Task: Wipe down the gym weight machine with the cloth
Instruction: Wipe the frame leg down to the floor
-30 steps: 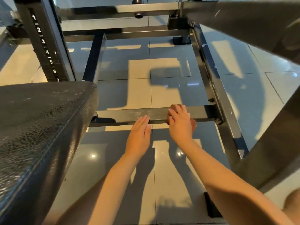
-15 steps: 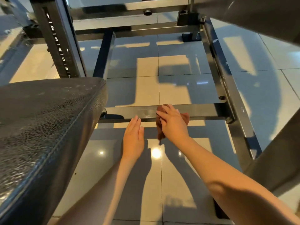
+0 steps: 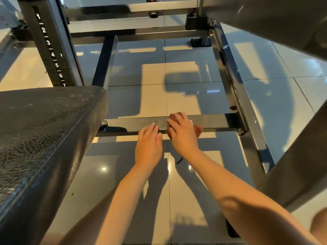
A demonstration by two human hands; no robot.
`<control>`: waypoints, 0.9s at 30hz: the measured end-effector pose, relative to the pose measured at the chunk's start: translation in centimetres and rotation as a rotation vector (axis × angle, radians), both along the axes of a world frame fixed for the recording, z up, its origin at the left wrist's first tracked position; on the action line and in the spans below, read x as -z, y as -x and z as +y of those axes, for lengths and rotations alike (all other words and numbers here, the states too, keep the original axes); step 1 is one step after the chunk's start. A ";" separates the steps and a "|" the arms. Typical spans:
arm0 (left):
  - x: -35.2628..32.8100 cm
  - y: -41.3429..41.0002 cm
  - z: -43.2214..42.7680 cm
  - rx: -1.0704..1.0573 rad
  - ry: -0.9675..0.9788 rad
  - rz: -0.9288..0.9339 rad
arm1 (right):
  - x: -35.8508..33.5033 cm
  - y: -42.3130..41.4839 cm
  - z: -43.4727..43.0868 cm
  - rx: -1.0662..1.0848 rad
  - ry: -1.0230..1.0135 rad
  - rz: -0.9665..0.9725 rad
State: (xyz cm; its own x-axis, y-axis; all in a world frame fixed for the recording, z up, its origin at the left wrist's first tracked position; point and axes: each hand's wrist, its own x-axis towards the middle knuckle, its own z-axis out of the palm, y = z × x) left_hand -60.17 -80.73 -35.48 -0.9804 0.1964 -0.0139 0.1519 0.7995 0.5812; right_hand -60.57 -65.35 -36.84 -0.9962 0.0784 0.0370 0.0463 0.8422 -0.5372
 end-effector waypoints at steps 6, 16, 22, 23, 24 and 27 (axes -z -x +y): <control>0.2 0.6 4.6 0.197 -0.037 -0.032 | -0.5 -2.5 9.0 0.093 -0.034 0.006; -0.9 -0.1 8.2 0.133 -0.156 -0.175 | -2.4 -3.3 7.7 0.137 0.028 -0.071; -7.8 -5.1 9.7 0.246 -0.424 -0.490 | -10.9 -9.4 8.8 0.419 0.565 -0.204; -9.9 -6.3 10.0 0.226 -0.450 -0.531 | -13.1 -10.9 8.6 0.454 0.620 -0.230; -12.2 -7.4 10.2 0.204 -0.466 -0.551 | -15.7 -12.4 8.2 0.481 0.642 -0.249; -20.0 -10.2 11.2 0.145 -0.479 -0.589 | -23.1 -16.2 7.4 0.543 0.693 -0.279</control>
State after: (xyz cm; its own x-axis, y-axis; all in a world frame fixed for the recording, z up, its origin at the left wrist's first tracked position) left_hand -49.96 -69.51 -15.49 -0.8015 0.4384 -0.4067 -0.2062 0.4358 0.8761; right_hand -44.39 -57.94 -13.79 -0.7823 0.4523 -0.4284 0.5442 0.1615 -0.8233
